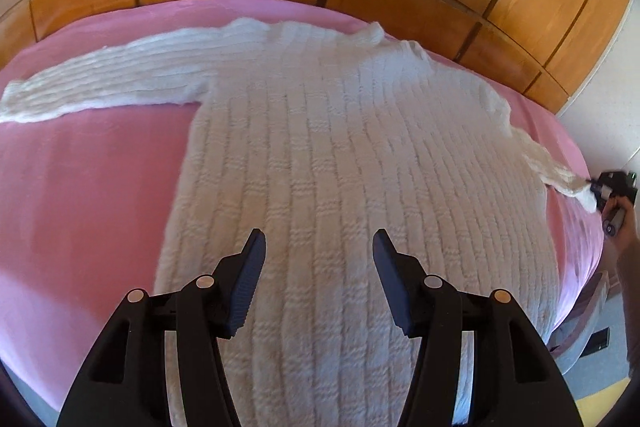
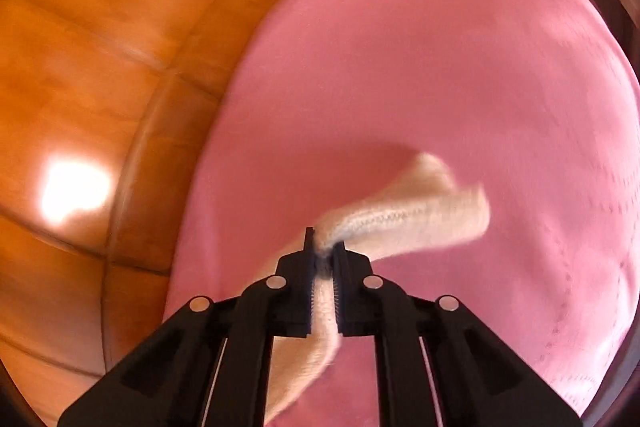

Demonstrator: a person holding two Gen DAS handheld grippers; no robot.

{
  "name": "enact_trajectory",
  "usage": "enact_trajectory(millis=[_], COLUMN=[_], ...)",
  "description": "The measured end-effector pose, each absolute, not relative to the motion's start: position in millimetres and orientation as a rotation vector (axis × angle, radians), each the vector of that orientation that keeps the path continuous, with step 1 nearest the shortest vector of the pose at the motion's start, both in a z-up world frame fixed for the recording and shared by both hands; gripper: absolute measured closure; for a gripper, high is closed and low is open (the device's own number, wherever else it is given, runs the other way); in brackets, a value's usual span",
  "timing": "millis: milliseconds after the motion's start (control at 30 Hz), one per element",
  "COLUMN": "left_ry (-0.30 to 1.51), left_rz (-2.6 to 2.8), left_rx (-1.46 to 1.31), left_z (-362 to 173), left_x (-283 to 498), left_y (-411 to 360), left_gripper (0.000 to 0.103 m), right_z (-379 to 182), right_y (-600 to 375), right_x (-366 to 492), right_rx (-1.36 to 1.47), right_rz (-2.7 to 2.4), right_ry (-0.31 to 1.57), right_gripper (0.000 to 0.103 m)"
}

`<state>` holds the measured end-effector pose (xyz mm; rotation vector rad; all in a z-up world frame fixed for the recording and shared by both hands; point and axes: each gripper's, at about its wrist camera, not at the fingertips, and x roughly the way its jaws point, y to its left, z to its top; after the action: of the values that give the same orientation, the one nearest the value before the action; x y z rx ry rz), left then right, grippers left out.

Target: Fold small clothes

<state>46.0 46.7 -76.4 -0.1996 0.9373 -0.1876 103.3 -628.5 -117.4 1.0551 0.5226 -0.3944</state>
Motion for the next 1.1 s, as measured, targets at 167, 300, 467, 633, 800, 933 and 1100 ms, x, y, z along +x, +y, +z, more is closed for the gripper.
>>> enact_trajectory(millis=[167, 300, 467, 633, 800, 933, 1100], left_ry=[0.920, 0.866, 0.850, 0.815, 0.807, 0.826, 0.862], left_rz=[-0.226, -0.225, -0.271, -0.292, -0.297, -0.289, -0.237], left_rx=[-0.258, -0.280, -0.380, -0.459, -0.495, -0.507, -0.503], left_z=[-74.6, -64.4, -56.2, -47.3, -44.2, -50.9, -65.5], left_x=[59.2, 65.8, 73.6, 82.9, 103.6, 127.5, 166.5], left_y=[50.3, 55.7, 73.2, 96.7, 110.5, 113.1, 112.8], left_gripper=[0.041, 0.028, 0.028, 0.028, 0.028, 0.028, 0.028], right_z=[-35.6, 12.1, 28.2, -7.7, -41.0, -31.6, -35.7], right_y=[-540.6, -449.1, -295.0, -158.8, -111.2, -139.9, -228.5], right_x=[125.3, 149.4, 178.3, 187.4, 217.4, 223.3, 192.4], right_rx=[0.809, 0.690, 0.531, 0.393, 0.355, 0.427, 0.476], right_rz=[-0.103, 0.141, 0.444, 0.634, 0.733, 0.692, 0.526], right_ry=[0.457, 0.444, 0.511, 0.670, 0.778, 0.726, 0.691], right_gripper=[0.097, 0.097, 0.097, 0.097, 0.067, 0.063, 0.050])
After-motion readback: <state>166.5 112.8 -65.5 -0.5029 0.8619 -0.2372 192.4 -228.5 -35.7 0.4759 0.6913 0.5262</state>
